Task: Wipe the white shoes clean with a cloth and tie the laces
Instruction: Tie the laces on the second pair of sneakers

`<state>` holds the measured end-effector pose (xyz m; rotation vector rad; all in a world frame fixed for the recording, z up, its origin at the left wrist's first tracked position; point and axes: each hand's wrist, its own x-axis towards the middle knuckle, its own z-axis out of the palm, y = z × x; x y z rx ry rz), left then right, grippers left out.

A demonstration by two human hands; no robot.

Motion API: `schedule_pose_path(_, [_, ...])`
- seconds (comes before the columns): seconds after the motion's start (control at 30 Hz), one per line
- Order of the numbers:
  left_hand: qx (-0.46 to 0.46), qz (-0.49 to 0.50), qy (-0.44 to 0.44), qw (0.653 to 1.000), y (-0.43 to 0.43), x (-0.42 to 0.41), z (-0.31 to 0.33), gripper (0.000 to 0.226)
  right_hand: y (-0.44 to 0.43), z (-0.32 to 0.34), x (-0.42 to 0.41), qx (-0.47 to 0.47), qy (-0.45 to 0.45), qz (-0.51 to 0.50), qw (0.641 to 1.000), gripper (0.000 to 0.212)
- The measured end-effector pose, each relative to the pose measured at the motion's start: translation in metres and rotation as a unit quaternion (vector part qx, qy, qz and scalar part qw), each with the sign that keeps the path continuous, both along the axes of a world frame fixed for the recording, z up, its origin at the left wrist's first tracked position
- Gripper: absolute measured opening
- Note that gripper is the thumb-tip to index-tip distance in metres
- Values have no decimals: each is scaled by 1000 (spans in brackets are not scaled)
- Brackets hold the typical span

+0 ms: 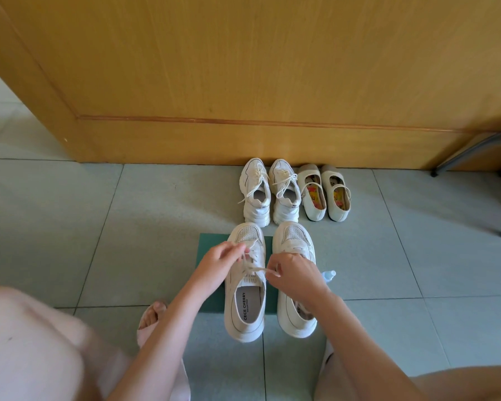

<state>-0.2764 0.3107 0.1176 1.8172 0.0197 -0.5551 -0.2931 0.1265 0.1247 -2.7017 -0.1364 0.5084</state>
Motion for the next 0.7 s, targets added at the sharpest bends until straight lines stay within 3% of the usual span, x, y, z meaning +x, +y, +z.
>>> schedule_pose_path(0.17, [-139,36,59,988,-1,-1,-6,36,8,7,5,72,15,-3,997,7])
schedule_pose_path(0.4, [-50,45,-19,998,-15,1,-11,23,19,9,14,224,36,-111,968,5])
schedule_pose_path(0.57, [-30,-8,-2,1000,-19,1,-14,34,20,5,17,284,36,-161,945,5])
schedule_pose_path(0.7, [-27,-55,40,997,-21,2,-16,24,20,0,18,307,21,-189,932,6])
